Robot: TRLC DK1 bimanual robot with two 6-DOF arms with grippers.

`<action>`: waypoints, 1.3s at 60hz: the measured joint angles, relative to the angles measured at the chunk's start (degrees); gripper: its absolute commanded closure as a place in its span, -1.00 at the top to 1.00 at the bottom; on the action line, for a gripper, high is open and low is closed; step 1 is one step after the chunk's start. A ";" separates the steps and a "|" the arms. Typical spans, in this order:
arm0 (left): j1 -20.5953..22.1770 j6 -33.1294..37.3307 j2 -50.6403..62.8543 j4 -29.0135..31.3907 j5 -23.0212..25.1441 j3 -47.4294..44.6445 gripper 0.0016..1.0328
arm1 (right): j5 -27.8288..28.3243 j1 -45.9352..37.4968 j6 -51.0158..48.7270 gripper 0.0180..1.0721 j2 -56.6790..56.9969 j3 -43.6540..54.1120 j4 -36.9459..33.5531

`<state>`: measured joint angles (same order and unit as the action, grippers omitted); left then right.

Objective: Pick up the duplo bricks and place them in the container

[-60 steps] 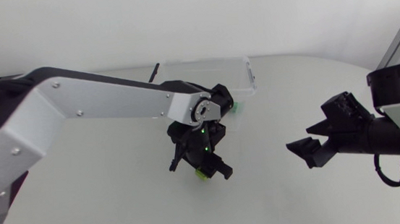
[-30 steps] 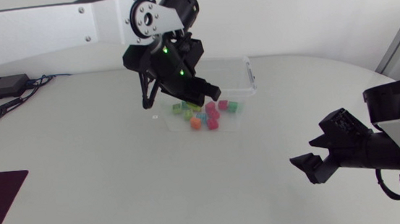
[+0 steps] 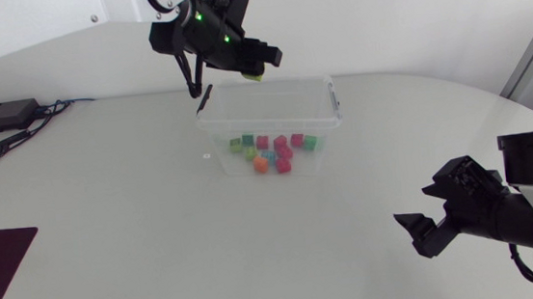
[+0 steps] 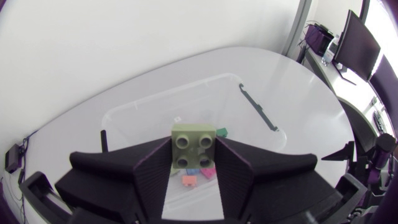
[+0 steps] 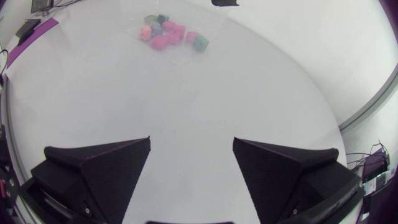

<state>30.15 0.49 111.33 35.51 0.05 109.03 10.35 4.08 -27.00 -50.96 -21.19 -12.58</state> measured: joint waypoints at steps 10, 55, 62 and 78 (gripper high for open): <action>-2.12 1.49 4.96 -4.17 -0.83 0.61 0.92 | -1.66 1.16 0.17 0.90 3.43 2.16 0.48; -5.49 10.88 -23.23 -23.43 -13.46 -30.58 0.92 | -4.63 0.48 4.74 0.90 22.38 4.96 1.33; -7.48 12.96 -30.80 -25.83 -13.90 -38.66 0.92 | -4.66 -0.59 5.20 0.90 26.16 6.99 1.31; -10.34 16.28 -47.04 -33.20 -13.92 -57.11 0.92 | -5.09 -2.01 5.64 0.91 37.33 10.78 0.72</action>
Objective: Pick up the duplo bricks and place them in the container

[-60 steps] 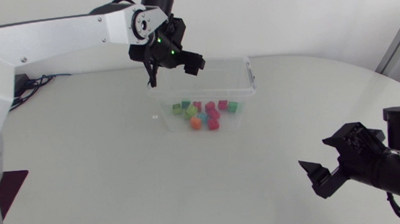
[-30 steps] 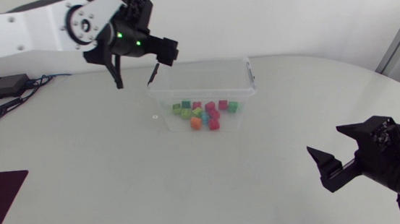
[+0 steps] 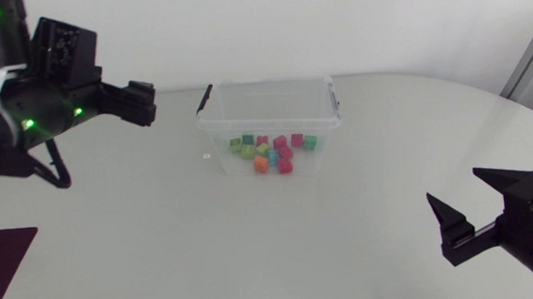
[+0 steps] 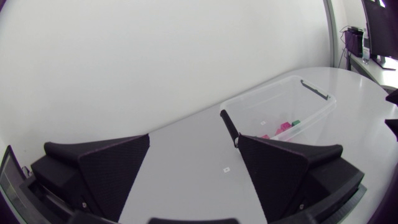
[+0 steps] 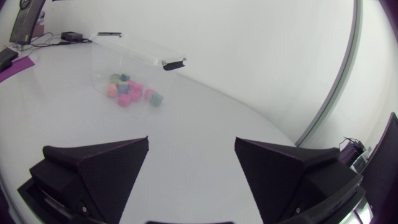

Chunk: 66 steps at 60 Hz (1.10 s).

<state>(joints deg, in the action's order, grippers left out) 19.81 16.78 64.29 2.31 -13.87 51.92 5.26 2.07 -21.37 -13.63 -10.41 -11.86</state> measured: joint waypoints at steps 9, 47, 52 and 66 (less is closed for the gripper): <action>-2.62 0.96 -8.68 -2.89 -0.13 -7.58 0.92 | 0.02 -3.06 0.17 0.91 3.50 0.26 -0.15; -10.88 2.93 -37.20 -9.84 0.63 -30.45 0.92 | -2.60 -4.44 1.20 0.91 13.59 5.31 2.36; -11.65 2.27 -39.65 -9.60 1.86 -32.44 0.92 | -2.75 -4.44 2.56 0.91 13.59 5.57 3.43; -13.79 -2.14 -46.27 -7.85 5.09 -37.29 0.92 | -3.50 -4.17 7.15 0.91 13.59 6.29 5.55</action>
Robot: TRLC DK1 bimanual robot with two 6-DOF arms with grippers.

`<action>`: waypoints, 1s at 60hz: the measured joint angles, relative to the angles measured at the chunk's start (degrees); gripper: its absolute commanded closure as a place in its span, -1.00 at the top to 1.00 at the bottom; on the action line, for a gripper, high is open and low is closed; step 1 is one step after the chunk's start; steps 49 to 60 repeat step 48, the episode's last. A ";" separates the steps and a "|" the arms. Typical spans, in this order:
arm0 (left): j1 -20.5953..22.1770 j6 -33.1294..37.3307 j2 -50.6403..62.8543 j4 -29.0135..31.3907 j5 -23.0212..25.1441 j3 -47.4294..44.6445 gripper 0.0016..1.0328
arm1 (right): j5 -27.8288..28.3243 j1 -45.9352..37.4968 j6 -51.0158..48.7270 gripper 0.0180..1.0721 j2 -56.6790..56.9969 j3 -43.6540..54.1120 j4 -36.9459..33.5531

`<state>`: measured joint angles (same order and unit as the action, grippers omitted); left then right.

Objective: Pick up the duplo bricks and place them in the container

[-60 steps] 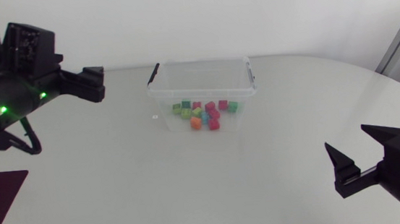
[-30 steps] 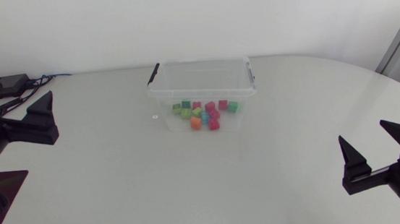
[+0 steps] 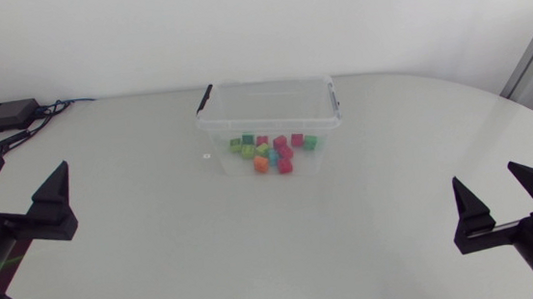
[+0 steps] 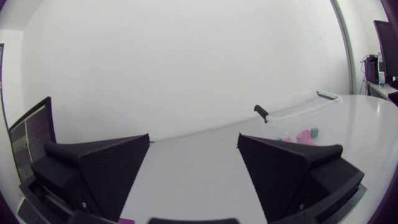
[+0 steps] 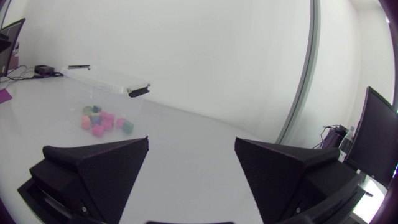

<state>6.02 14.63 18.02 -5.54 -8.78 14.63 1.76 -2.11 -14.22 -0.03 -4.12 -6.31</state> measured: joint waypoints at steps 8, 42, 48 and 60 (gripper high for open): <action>-1.27 -2.89 -4.13 1.25 1.92 -3.17 0.92 | -0.24 0.52 2.71 0.91 0.00 0.90 1.27; -5.60 -13.18 -17.49 5.70 8.37 -13.75 0.92 | -1.42 1.68 12.57 0.90 0.00 2.49 5.27; -5.60 -13.20 -17.66 5.68 8.37 -13.75 0.92 | -1.46 1.68 12.59 0.90 0.00 2.49 5.27; -5.60 -13.20 -17.66 5.68 8.37 -13.75 0.92 | -1.46 1.68 12.59 0.90 0.00 2.49 5.27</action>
